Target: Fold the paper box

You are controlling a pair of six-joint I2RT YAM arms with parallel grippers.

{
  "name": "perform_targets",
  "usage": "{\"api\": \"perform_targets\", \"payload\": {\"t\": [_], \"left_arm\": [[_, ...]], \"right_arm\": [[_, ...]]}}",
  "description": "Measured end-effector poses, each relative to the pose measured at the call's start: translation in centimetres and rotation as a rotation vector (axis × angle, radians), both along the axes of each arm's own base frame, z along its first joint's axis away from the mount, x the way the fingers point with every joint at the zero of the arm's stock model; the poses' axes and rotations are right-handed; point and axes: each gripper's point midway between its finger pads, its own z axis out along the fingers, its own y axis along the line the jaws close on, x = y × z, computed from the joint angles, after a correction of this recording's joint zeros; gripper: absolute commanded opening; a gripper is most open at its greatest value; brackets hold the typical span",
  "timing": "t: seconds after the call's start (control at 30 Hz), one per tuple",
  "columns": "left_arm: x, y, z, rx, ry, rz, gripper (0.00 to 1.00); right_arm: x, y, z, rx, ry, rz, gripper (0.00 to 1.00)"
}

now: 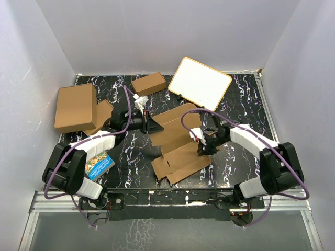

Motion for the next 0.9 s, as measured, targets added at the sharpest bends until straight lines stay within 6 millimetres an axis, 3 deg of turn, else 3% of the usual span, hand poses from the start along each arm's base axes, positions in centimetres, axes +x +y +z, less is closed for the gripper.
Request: {"api": "perform_targets", "payload": {"t": [0.2,0.37,0.57,0.73,0.9], "left_arm": [[0.0,-0.3,1.0,-0.042,0.019,0.003,0.00],[0.8,-0.6,3.0,-0.100,0.020,0.041,0.00],[2.7,-0.3,8.7,-0.183,-0.096,0.149,0.00],[4.4,0.1,13.1,-0.261,-0.213,0.251,0.00],[5.1,-0.5,14.9,-0.303,-0.272,0.326,0.00]], "right_arm": [[4.2,0.5,6.7,0.146,-0.092,-0.106,0.33],[7.3,0.5,12.7,0.319,-0.038,-0.234,0.37],[9.6,-0.1,19.8,0.531,0.140,-0.361,0.44],[10.5,0.3,21.7,0.622,0.339,-0.474,0.65],[11.0,0.8,21.8,0.690,0.563,-0.653,0.69]]}}
